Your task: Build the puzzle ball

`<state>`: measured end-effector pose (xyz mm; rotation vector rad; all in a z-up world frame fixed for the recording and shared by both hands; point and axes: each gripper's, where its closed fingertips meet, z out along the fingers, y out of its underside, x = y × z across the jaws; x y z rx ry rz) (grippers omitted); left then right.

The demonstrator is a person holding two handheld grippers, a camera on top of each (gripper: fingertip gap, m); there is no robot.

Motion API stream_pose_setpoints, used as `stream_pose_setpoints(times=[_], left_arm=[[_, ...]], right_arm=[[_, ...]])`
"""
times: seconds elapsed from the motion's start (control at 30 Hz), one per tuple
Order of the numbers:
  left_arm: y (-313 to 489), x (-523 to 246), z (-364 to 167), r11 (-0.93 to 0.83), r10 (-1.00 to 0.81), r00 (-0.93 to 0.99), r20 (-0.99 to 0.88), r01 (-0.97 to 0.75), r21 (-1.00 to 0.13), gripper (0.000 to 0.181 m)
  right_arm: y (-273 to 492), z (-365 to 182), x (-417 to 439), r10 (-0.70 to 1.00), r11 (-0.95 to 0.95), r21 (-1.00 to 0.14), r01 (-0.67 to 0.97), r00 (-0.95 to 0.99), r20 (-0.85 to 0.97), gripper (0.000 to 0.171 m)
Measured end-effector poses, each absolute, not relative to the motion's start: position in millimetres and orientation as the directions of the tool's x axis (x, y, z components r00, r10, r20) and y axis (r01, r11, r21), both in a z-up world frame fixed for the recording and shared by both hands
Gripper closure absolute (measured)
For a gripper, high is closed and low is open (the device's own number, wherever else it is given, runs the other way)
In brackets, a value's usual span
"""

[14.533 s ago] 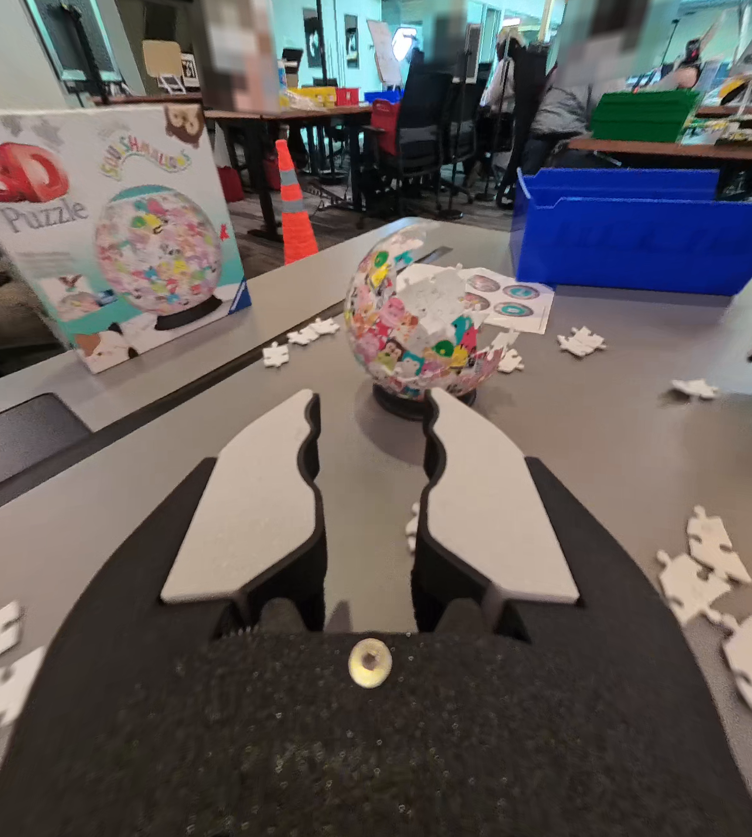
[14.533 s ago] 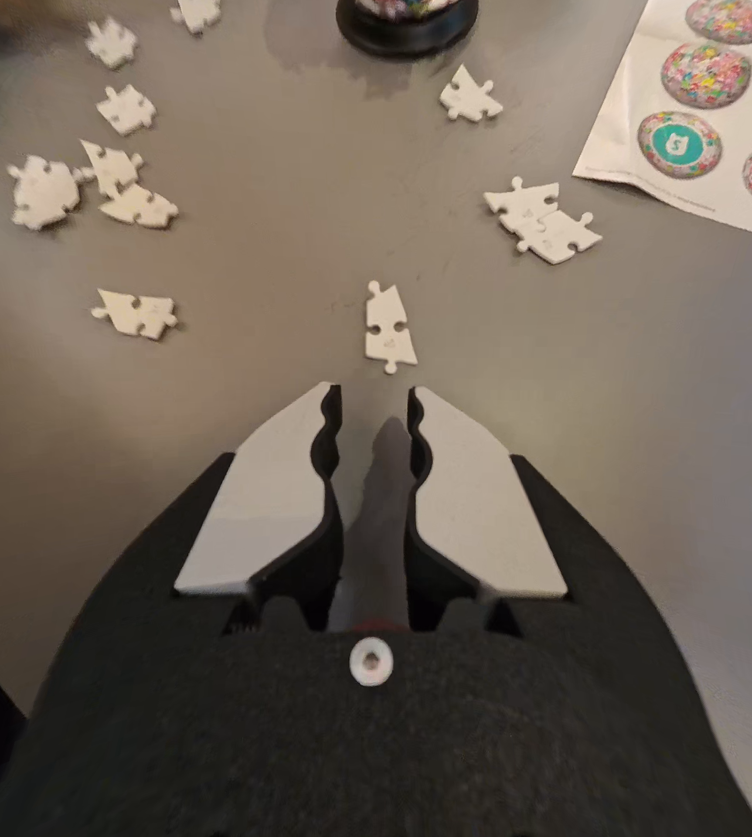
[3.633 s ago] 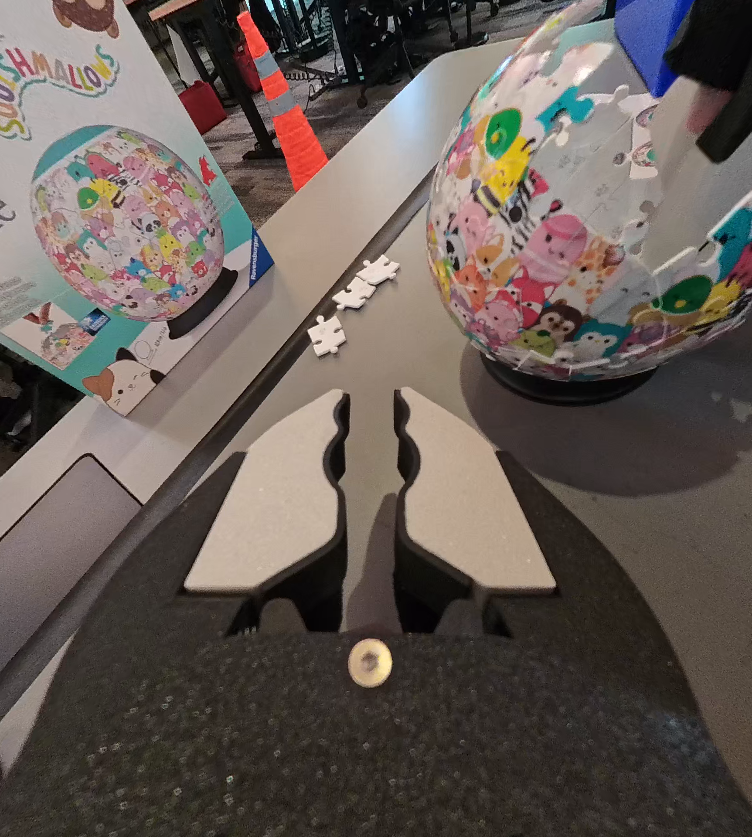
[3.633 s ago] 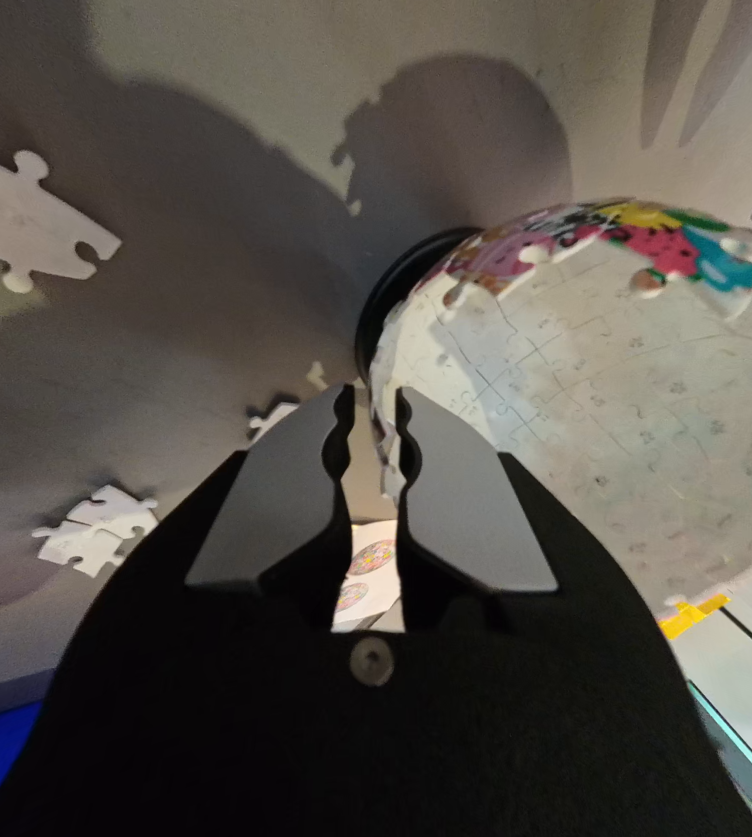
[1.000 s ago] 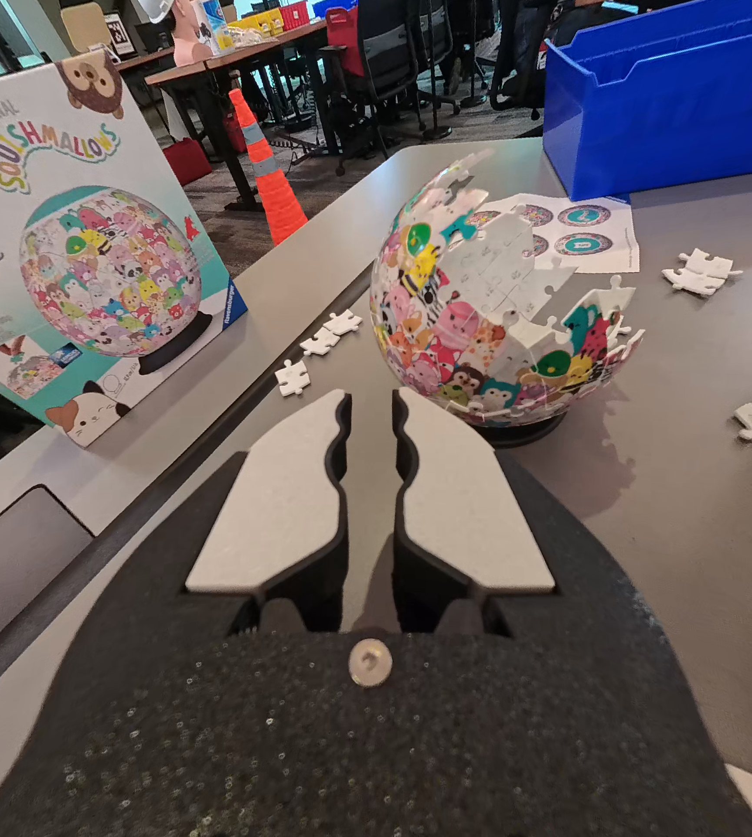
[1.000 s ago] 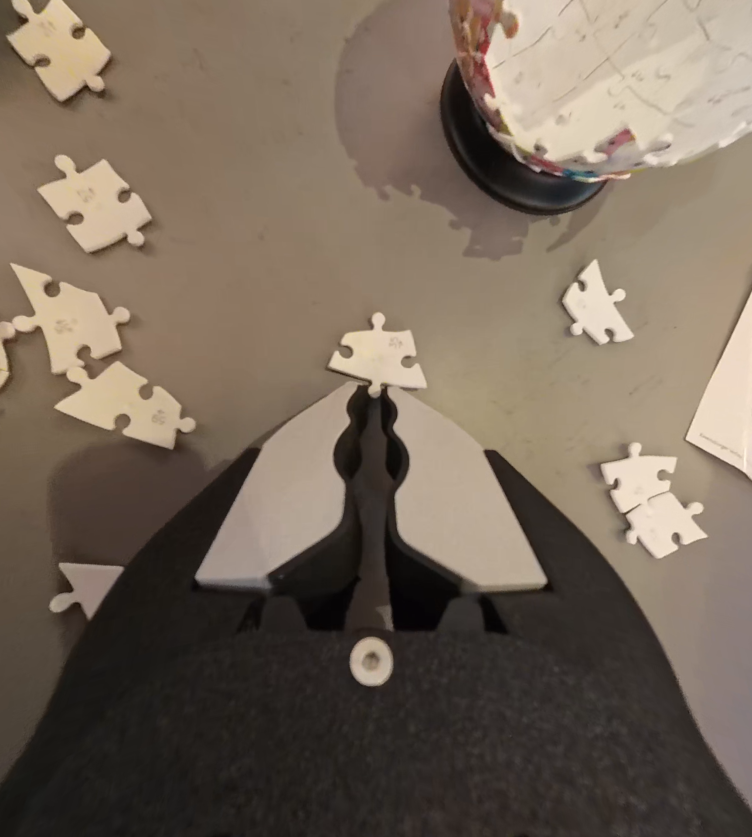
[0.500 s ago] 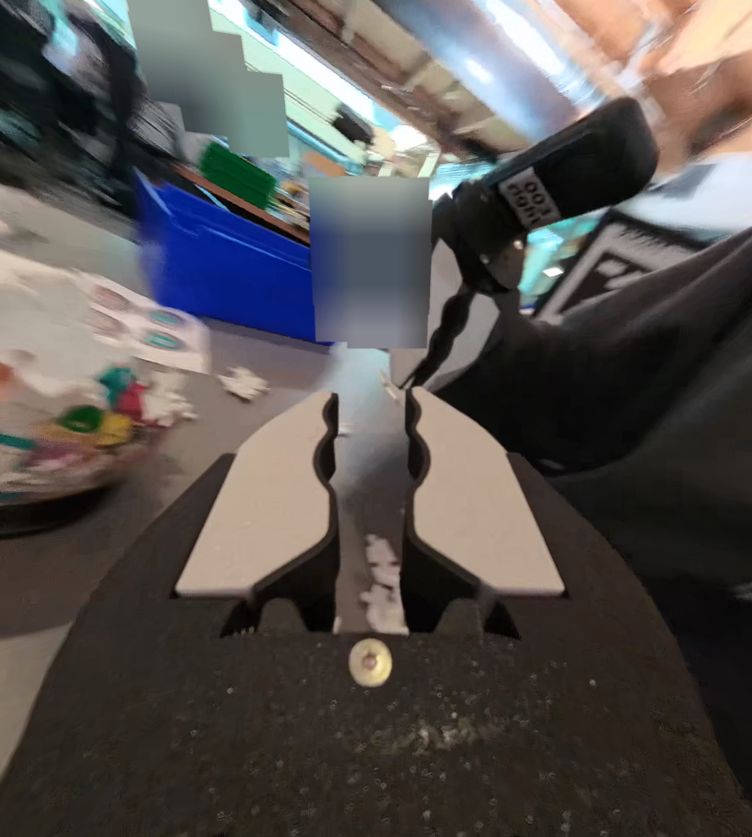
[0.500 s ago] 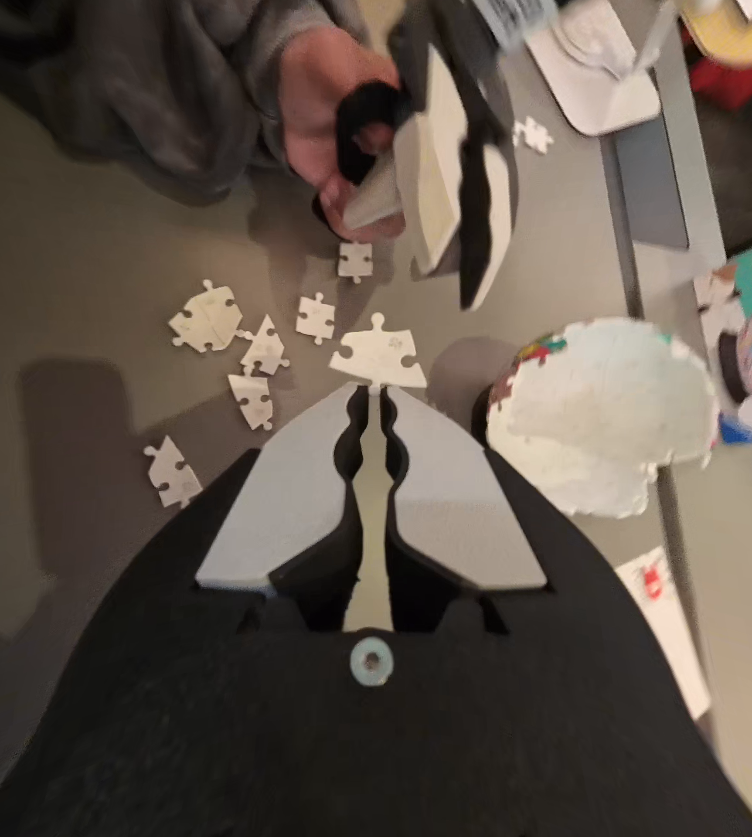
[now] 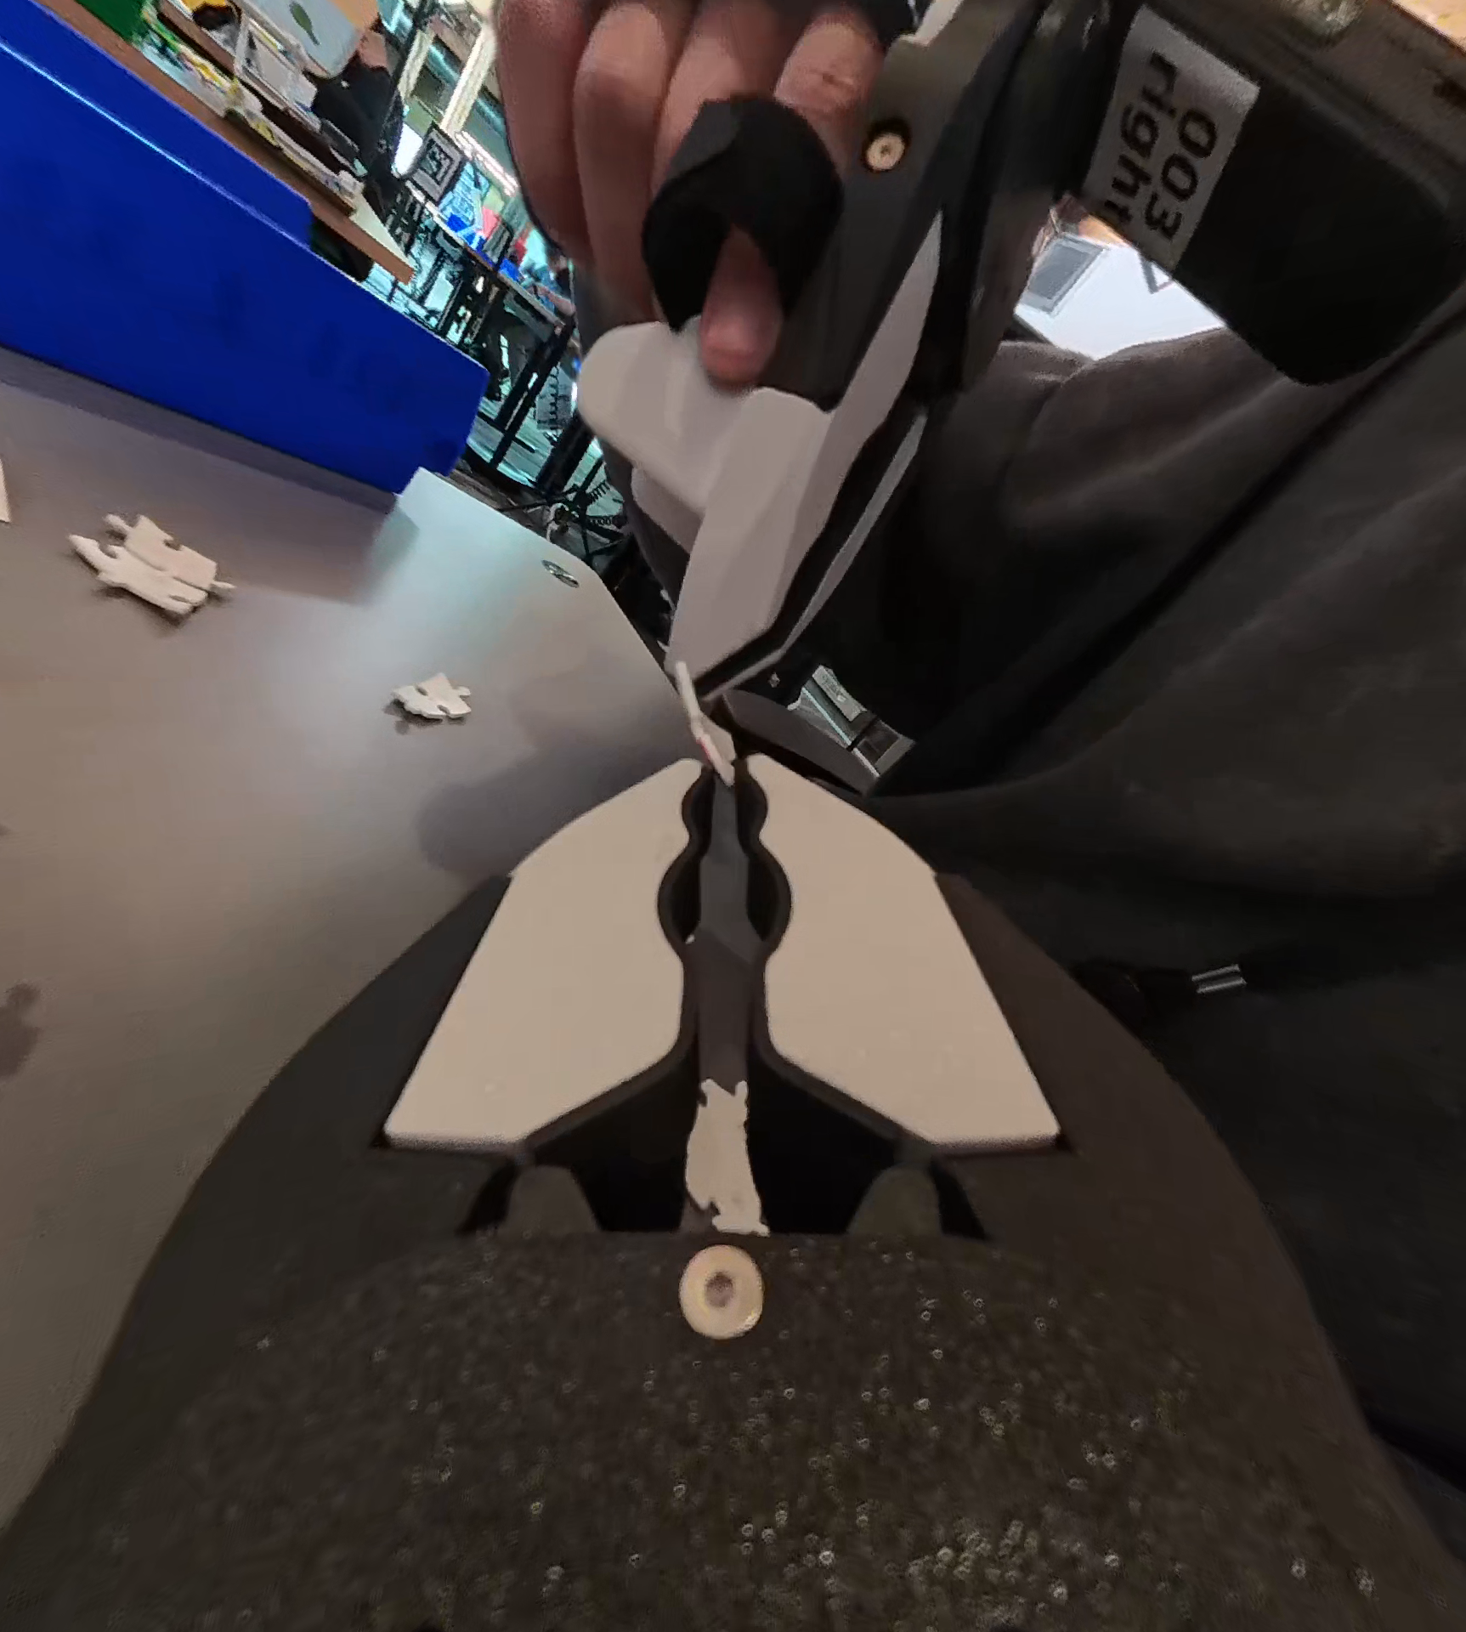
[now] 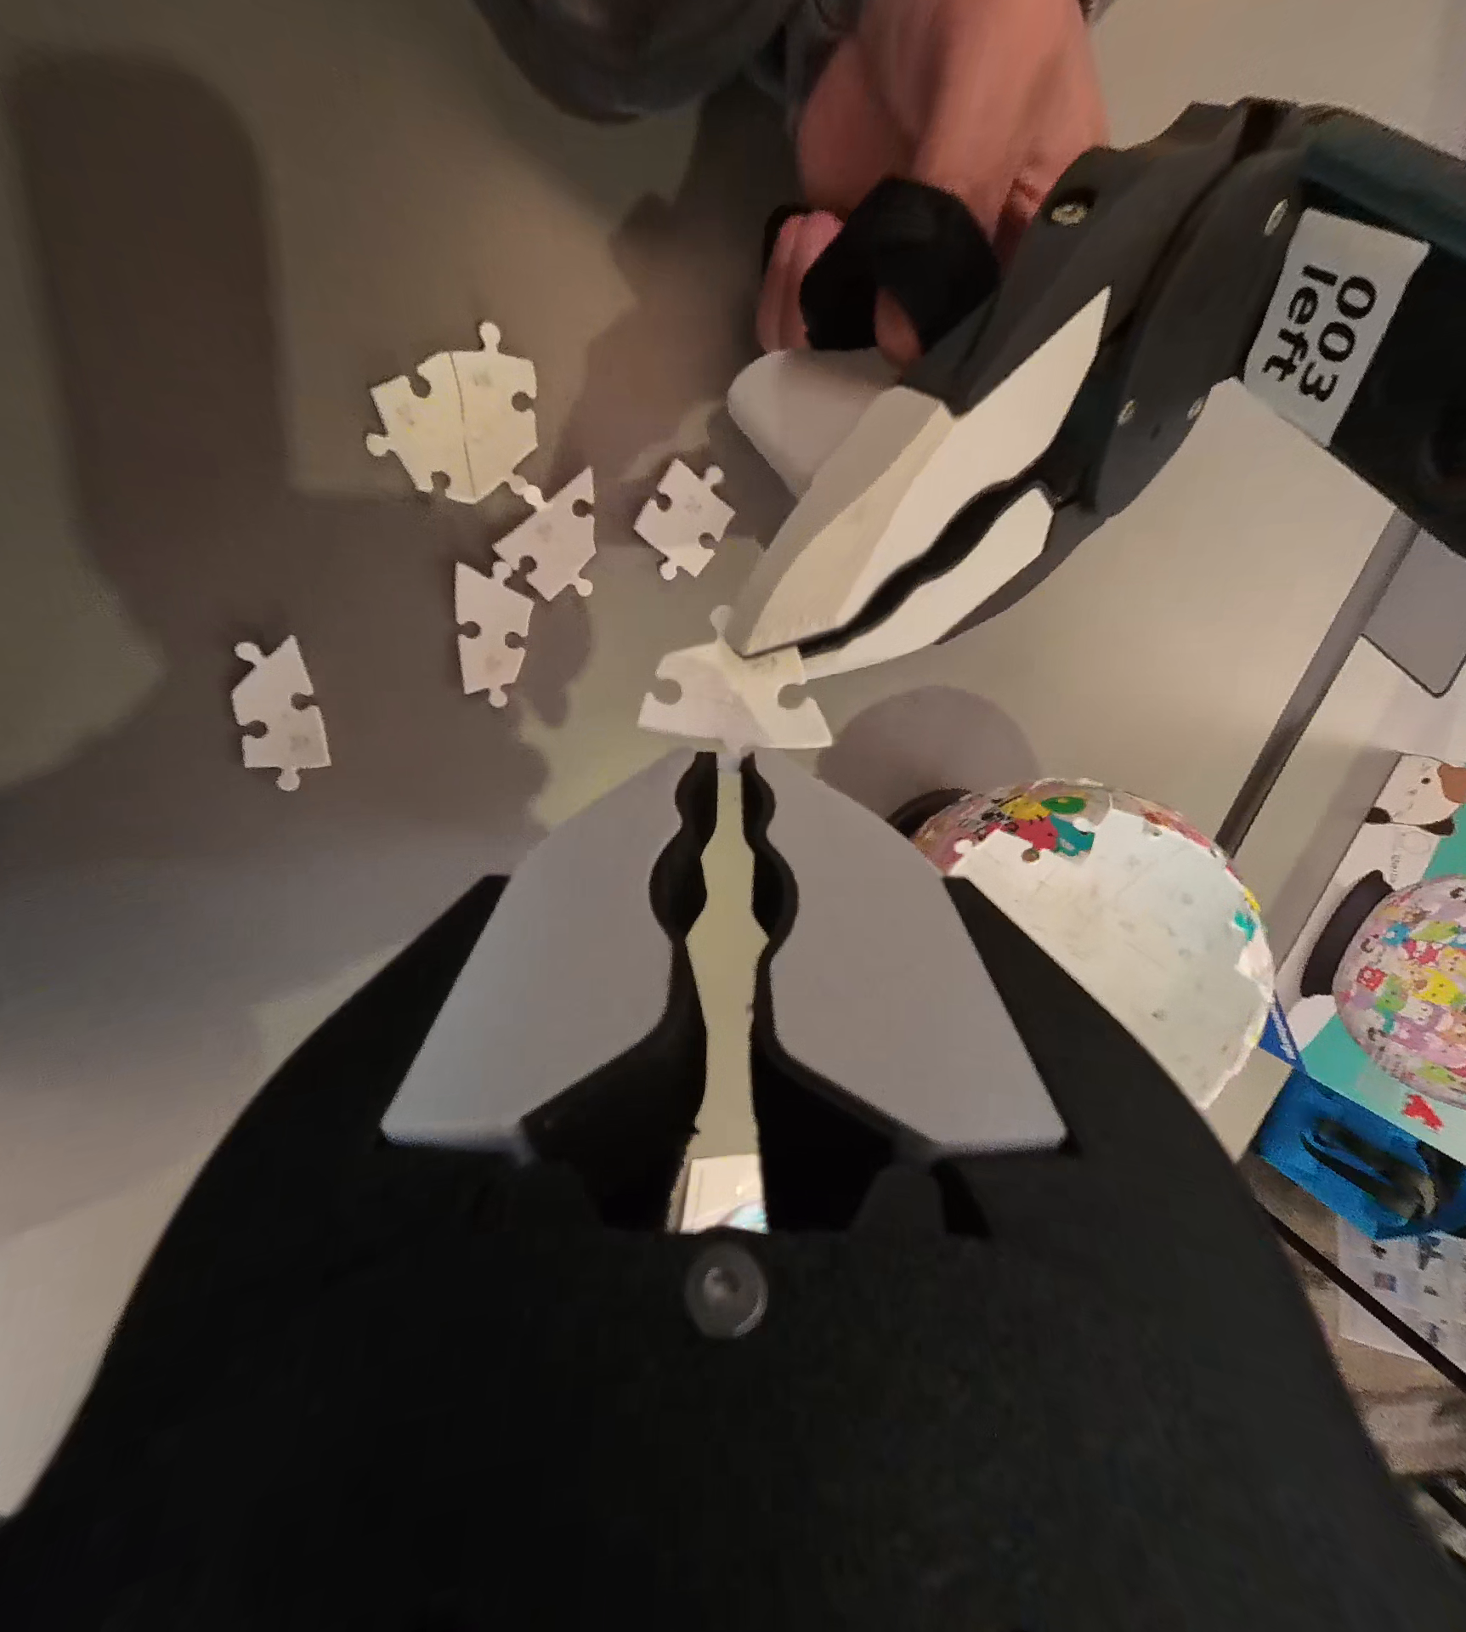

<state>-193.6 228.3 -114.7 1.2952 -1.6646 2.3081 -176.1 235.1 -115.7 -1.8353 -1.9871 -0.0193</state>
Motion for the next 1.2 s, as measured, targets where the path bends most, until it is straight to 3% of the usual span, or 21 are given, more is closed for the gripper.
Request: stream_pose_setpoints(times=[0.1, 0.23, 0.3, 0.37, 0.47, 0.53, 0.7, 0.87, 1.0, 1.07, 1.2], left_arm=[[243.3, -187.0, -107.8, -0.528, -0.438, -0.625, 0.646, -0.403, -0.747, 0.179], [265.4, -182.7, -94.9, -0.667, -0.422, -0.598, 0.681, -0.304, -0.680, 0.180], [272.6, -179.7, -95.7, -0.728, -0.386, -0.573, 0.723, -0.293, -0.620, 0.180], [274.9, -176.7, -100.1, -0.769, -0.335, -0.545, 0.768, -0.313, -0.558, 0.179], [272.2, -173.7, -107.2, -0.789, -0.272, -0.508, 0.817, -0.368, -0.492, 0.179], [269.0, -172.1, -112.6, -0.792, -0.238, -0.475, 0.848, -0.411, -0.452, 0.179], [262.6, -169.0, -123.3, -0.792, -0.170, -0.410, 0.896, -0.485, -0.372, 0.179], [257.1, -168.2, -126.8, -0.783, -0.141, -0.392, 0.909, -0.518, -0.345, 0.179], [257.6, -167.6, -126.5, -0.776, -0.156, -0.403, 0.902, -0.515, -0.364, 0.178], [257.4, -168.0, -126.3, -0.744, -0.248, -0.425, 0.871, -0.492, -0.452, 0.175], [271.3, -172.9, -123.6, -0.610, -0.518, -0.449, 0.727, -0.401, -0.683, 0.149]], right_arm=[[249.0, -103.9, -171.0, 0.912, 0.072, -0.319, 0.945, 0.067, 0.404, 0.166], [261.6, -76.4, -161.8, 0.771, -0.109, -0.565, 0.818, 0.428, 0.471, 0.145], [257.2, -71.7, -170.0, 0.664, -0.081, -0.668, 0.739, 0.540, 0.517, 0.142], [253.0, -80.0, -170.1, 0.507, -0.030, -0.601, 0.799, 0.530, 0.680, 0.153], [248.5, -97.1, -167.2, 0.299, 0.022, -0.338, 0.941, 0.316, 0.900, 0.167], [246.8, -109.0, -166.3, 0.285, 0.039, -0.213, 0.976, 0.194, 0.939, 0.167], [251.7, -117.2, -160.0, 0.329, 0.046, -0.064, 0.997, 0.046, 0.943, 0.155], [256.7, -130.2, -162.8, 0.344, 0.081, 0.084, 0.993, -0.107, 0.933, 0.161], [257.8, -128.8, -162.1, 0.358, 0.067, 0.085, 0.994, -0.104, 0.928, 0.169], [257.2, -130.4, -161.4, 0.404, 0.051, 0.008, 0.999, -0.028, 0.914, 0.170], [255.8, -132.2, -146.5, 0.542, 0.026, -0.207, 0.978, 0.160, 0.825, 0.170]])
